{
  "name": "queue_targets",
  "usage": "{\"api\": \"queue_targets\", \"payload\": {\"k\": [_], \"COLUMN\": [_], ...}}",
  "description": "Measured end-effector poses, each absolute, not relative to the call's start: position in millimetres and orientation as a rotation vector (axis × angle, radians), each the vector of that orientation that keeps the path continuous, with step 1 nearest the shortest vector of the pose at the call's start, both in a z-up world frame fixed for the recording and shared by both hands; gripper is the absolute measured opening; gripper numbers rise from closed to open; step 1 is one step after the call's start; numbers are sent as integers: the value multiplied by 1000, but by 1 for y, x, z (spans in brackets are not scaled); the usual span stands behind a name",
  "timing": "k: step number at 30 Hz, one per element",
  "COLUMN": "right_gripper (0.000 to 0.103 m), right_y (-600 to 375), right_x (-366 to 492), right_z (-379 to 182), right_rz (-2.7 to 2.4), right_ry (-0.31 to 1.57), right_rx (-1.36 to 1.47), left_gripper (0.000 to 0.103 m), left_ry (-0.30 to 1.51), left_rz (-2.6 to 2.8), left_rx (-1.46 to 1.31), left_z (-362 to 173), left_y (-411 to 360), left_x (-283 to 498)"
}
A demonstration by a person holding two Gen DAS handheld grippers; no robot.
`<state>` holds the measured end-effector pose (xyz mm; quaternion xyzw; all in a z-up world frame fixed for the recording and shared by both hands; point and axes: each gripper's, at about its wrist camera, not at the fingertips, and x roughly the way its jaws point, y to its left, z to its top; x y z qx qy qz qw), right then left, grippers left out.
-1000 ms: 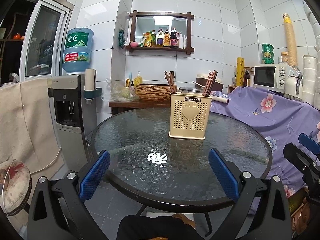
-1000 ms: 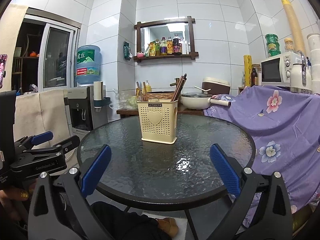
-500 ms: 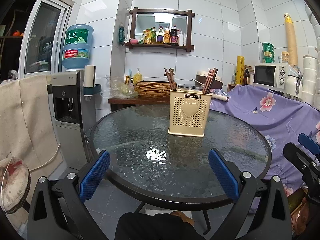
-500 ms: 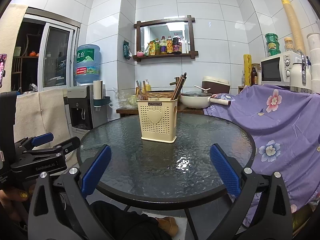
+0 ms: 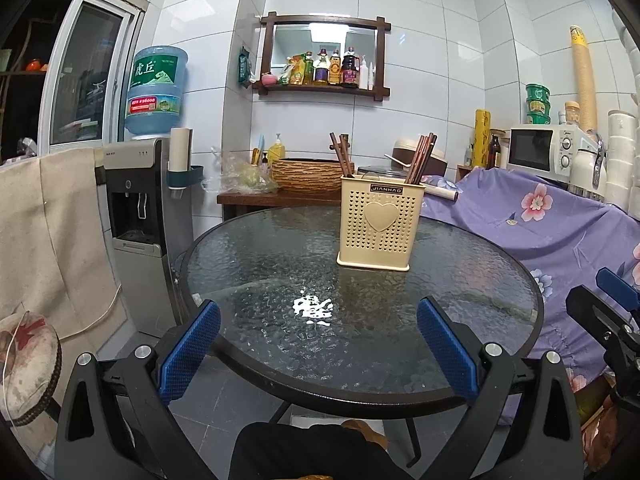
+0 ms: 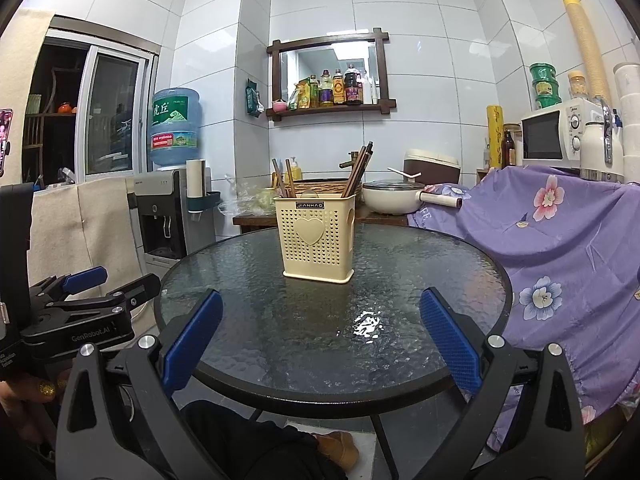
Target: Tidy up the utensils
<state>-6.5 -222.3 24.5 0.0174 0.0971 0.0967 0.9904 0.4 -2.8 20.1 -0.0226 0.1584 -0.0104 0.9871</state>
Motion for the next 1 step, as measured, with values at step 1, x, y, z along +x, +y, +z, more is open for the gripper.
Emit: {"api": "queue_targets", "payload": {"k": [1], "right_gripper": [97], "right_y": [-222], "right_x": [-6], "right_z": [24], "right_rz": [194], "right_ry": [196], "right_rx": [35], "left_gripper": [97], "left_ry": [319], "left_rz": [-21], "left_rx": [-43], "left_z": [20], "left_y": [-3], "left_x": [0]}}
